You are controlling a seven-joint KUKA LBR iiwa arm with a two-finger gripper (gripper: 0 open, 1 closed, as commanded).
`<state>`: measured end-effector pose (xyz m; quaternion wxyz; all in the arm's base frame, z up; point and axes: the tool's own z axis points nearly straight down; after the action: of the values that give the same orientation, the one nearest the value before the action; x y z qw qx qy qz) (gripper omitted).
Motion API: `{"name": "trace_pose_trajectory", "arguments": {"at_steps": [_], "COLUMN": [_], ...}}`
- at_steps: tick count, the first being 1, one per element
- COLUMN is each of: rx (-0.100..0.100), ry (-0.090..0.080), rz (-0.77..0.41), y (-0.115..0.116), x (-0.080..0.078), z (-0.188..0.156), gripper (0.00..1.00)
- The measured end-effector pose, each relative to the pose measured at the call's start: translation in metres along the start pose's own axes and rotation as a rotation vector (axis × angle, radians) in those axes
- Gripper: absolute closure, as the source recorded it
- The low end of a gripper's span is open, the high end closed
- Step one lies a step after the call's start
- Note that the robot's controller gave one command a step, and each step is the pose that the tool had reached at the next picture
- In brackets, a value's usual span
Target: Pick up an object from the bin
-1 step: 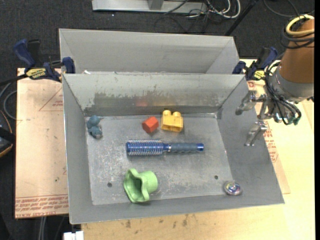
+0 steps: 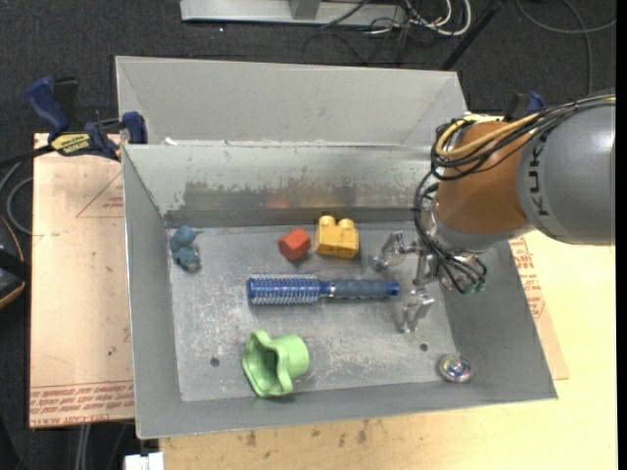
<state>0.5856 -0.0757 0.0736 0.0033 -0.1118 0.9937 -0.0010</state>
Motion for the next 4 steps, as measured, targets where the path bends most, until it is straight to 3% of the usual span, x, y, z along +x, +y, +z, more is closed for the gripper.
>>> {"name": "trace_pose_trajectory", "arguments": {"at_steps": [1,2,3,4], "rx": [-0.005,-0.007,0.001,-0.003], "ry": [0.000,0.001,0.001,0.001], "rz": [-0.202,-0.346,-0.320,-0.319], "y": [0.062,0.135,0.147,0.147], "x": [-0.020,-0.040,-0.042,-0.044], "z": [-0.027,-0.027,-0.002,-0.005], "gripper": [0.00,0.00,0.00,0.00]}}
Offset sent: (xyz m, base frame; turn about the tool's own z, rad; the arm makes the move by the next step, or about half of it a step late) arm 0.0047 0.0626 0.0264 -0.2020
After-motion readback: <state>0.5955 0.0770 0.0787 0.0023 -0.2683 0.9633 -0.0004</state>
